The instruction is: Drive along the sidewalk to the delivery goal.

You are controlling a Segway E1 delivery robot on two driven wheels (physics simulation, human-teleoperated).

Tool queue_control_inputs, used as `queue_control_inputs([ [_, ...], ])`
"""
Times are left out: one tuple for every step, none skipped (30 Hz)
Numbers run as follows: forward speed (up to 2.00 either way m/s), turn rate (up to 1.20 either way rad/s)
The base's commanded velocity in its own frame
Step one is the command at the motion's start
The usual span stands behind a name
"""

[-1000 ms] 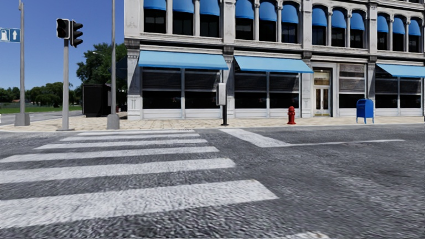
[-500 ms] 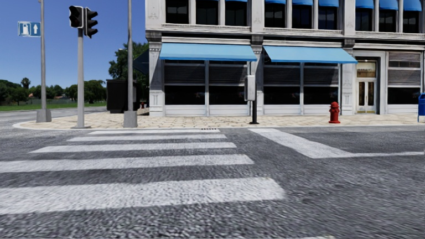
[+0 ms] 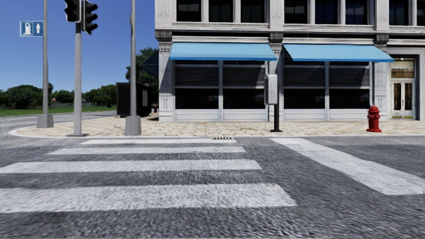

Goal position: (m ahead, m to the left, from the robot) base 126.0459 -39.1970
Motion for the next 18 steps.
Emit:
queue_control_inputs([
  [2.00, 0.46],
  [2.00, 0.36],
  [2.00, 0.12],
  [2.00, 0.12],
  [2.00, 0.03],
  [2.00, 0.01],
  [2.00, 0.00],
  [2.00, 0.00],
  [2.00, 0.00],
  [2.00, 0.00],
  [2.00, 0.00],
  [2.00, 0.00],
  [2.00, 0.00],
  [2.00, 0.00],
  [2.00, 0.00],
  [2.00, 0.00],
  [2.00, 0.00],
  [2.00, 0.00],
])
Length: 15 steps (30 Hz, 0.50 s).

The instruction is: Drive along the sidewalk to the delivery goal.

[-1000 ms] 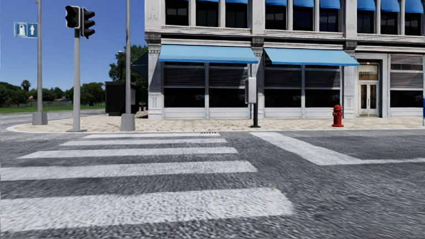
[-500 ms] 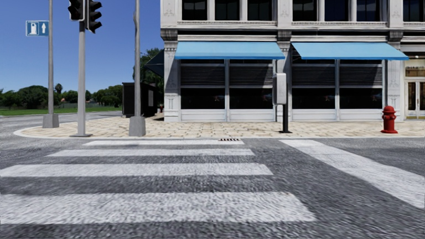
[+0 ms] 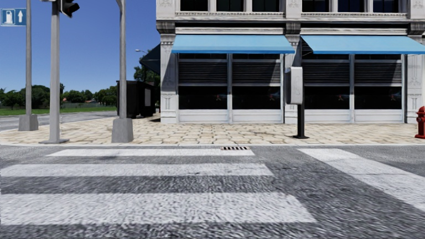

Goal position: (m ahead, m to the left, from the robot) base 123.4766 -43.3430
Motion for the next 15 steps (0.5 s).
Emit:
queue_control_inputs([
  [2.00, 0.00],
  [2.00, 0.00],
  [2.00, 0.00],
  [2.00, 0.00],
  [2.00, 0.00],
  [2.00, 0.00],
  [2.00, 0.00],
  [2.00, 0.00],
  [2.00, 0.00],
  [2.00, 0.00],
  [2.00, 0.00],
  [2.00, 0.00],
  [2.00, 0.00],
  [2.00, 0.00],
  [2.00, 0.00],
])
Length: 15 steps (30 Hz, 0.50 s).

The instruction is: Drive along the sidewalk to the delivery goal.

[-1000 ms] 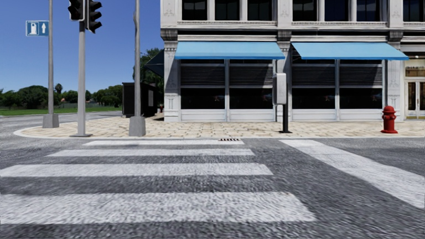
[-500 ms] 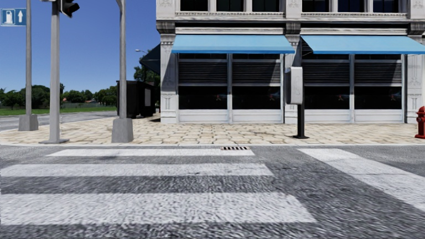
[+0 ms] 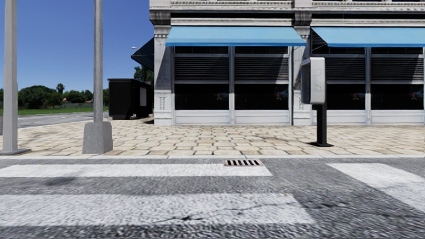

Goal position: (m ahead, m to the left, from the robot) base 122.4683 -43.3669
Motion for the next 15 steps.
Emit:
queue_control_inputs([
  [2.00, 0.00],
  [2.00, 0.00],
  [2.00, 0.00],
  [2.00, 0.00],
  [2.00, 0.00],
  [2.00, 0.00],
  [2.00, 0.00],
  [2.00, 0.00],
  [2.00, 0.00],
  [2.00, 0.00],
  [2.00, 0.00],
  [2.00, 0.00],
  [2.00, 0.00],
  [2.00, 0.00],
  [2.00, 0.00],
])
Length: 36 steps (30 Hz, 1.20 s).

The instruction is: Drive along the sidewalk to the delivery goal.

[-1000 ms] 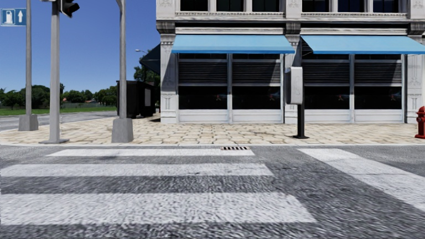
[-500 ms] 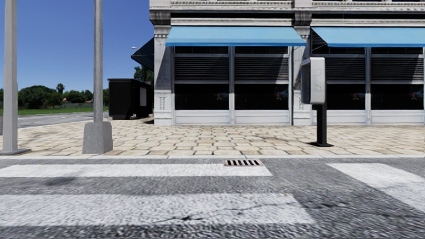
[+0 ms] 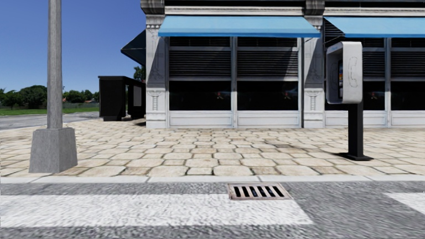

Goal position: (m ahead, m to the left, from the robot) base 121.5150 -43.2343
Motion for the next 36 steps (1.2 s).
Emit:
queue_control_inputs([
  [2.00, 0.06],
  [2.00, 0.33],
  [2.00, 0.54],
  [2.00, 0.58],
  [2.00, 0.55],
  [2.00, 0.55],
  [2.00, 0.27],
  [2.00, 0.08],
  [2.00, 0.02],
  [2.00, 0.02],
  [2.00, 0.00],
  [2.00, 0.00],
  [2.00, 0.00],
  [2.00, 0.00],
  [2.00, 0.00],
  [2.00, 0.00],
  [2.00, 0.00],
  [2.00, 0.00],
  [2.00, 0.00],
  [2.00, 0.00],
  [2.00, 0.09],
  [2.00, 0.09],
  [2.00, 0.18],
  [2.00, 0.22],
  [2.00, 0.30],
  [2.00, 0.40],
  [2.00, 0.40],
  [2.00, 0.50],
  [2.00, 0.54],
  [2.00, 0.57],
  [2.00, 0.58],
  [2.00, 0.58],
  [2.00, 0.59],
  [2.00, 0.59],
  [2.00, 0.59],
  [2.00, 0.59],
])
